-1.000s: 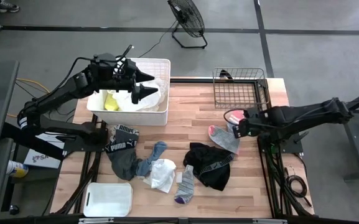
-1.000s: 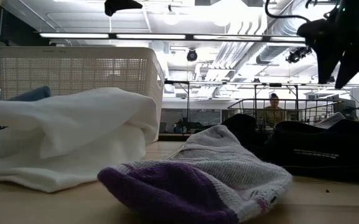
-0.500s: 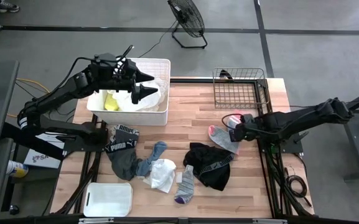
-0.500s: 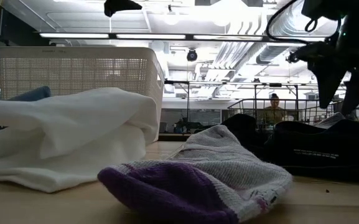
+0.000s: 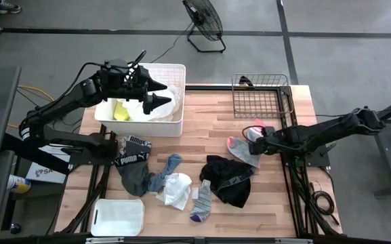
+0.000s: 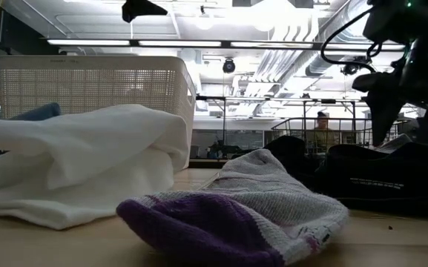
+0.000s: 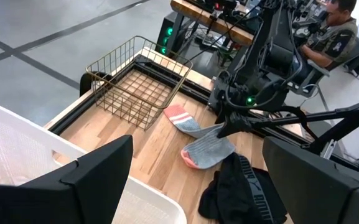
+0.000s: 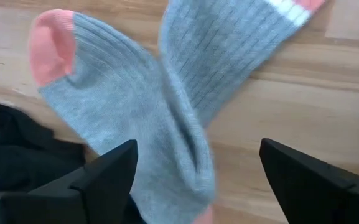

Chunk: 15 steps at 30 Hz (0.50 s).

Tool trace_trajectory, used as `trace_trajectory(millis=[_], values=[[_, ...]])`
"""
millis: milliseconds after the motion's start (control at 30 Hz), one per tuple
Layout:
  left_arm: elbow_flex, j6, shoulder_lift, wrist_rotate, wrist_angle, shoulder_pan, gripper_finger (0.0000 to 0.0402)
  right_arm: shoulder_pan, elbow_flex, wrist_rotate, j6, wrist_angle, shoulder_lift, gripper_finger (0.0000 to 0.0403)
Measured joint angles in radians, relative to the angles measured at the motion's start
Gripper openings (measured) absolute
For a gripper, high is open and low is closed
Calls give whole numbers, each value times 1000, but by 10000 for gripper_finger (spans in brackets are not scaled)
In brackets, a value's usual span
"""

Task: Pick & Place Cloths
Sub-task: Put the gray sock into the bottom white bin

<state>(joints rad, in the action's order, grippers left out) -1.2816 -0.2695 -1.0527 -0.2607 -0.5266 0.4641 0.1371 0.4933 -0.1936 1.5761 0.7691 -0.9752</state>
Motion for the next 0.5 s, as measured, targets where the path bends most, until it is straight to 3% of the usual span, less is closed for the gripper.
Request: trace_trajectory(millis=[500], values=[[0,-1,0,9,1,0,351,0,-36,73,-101,-123,-84,198]])
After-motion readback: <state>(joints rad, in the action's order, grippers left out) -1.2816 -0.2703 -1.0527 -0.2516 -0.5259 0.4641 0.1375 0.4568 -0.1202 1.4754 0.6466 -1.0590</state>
